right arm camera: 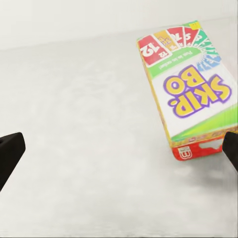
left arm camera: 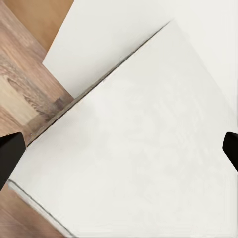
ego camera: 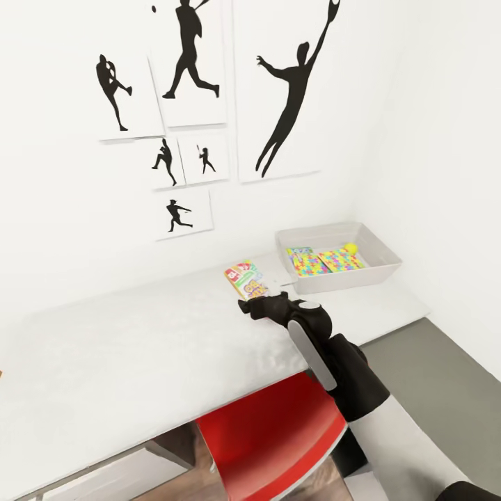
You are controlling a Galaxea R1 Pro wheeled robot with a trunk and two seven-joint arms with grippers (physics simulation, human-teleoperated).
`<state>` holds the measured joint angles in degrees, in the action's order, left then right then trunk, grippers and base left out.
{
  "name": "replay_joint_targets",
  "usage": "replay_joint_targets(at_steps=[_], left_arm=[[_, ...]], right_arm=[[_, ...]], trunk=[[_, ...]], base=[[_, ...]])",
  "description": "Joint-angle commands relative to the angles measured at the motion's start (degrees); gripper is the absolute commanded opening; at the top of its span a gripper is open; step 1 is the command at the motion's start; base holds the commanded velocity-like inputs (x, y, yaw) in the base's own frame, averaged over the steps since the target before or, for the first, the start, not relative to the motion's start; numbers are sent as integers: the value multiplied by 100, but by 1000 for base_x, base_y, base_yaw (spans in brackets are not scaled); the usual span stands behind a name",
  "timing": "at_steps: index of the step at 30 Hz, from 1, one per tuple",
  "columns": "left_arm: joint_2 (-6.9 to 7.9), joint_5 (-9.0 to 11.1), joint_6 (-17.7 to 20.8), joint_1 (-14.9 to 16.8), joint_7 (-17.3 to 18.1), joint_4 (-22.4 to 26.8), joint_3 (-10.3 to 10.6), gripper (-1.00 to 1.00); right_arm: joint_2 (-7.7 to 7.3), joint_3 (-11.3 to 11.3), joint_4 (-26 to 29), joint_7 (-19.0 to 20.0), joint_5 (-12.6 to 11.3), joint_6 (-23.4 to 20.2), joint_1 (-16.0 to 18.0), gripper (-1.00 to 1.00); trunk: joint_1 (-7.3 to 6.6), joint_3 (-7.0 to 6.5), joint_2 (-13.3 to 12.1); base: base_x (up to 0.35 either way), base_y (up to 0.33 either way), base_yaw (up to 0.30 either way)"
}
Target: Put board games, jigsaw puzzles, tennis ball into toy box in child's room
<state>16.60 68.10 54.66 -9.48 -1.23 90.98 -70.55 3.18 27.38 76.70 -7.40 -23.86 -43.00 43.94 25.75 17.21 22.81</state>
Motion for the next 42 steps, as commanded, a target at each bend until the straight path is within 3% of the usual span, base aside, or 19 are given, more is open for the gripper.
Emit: replay_joint_targets(at_steps=[1,5,6,13,19,27,31,34,37,40,42], left_arm=[[1,19,24,-1,-12,7,-21,100],[1,19,26,-1,-10,7,-60,100],[-5,21,25,-1,-7,7,-83,100],[-84,40,21,-1,5,7,-330,100],[-104,33,19,-1,-5,1,-412,100],[-94,2,19,-1,-48,-22,-402,100],[-75,-5,19,-1,-73,-54,-373,100],[-55,-75,19,1,-288,-67,-343,100],[-2,-161,14,66,-558,-59,-123,100],[182,-264,12,321,-857,-57,323,100],[407,-380,11,766,-1344,-52,986,100]], right_arm=[[1,4,-174,-54,-64,-3,94,100],[10,-7,-821,-58,-62,83,385,100],[9,-4,-1159,-43,-59,279,513,100],[59,64,-1329,-35,-46,455,548,100],[108,84,-1332,-33,-28,498,535,100],[138,51,-1493,-81,-10,513,598,100],[155,22,-1774,-99,-19,536,679,100],[157,-3,-2159,-105,-39,714,877,100],[159,-13,-2474,-109,-48,985,980,100],[162,-10,-2697,-110,-44,1234,1038,100],[164,-7,-2841,-111,-36,1404,1074,100]], trunk=[[3,9,11],[3,9,11],[3,9,11],[3,9,11],[3,9,11],[3,9,11],[3,9,11],[3,9,11],[3,9,11],[3,9,11],[3,9,11]], base=[[0,-323,0],[0,-329,0],[0,-335,0],[0,-317,0],[0,-106,118],[0,-18,265],[0,-4,291],[0,-1,295],[0,-1,296],[0,0,296],[0,0,297]])
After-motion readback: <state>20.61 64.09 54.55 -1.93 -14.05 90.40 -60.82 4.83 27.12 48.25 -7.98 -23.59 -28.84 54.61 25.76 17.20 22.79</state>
